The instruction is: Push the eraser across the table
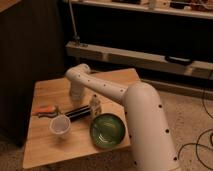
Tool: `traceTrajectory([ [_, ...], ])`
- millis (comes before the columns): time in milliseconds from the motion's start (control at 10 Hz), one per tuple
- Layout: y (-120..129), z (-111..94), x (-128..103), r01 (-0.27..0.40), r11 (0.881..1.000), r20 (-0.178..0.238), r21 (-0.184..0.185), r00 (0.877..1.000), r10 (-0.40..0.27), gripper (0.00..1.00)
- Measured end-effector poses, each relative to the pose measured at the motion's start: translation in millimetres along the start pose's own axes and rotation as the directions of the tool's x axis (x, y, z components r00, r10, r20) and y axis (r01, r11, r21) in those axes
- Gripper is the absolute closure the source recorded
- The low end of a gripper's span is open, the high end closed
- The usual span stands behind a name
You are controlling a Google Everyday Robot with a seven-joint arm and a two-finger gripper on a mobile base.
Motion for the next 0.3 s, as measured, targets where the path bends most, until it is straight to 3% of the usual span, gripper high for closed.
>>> traceTrajectory([
  [300, 6.8, -52.3, 3.1, -0.024, 0.995, -0.072, 0.095, 0.997, 0.03, 1.0],
])
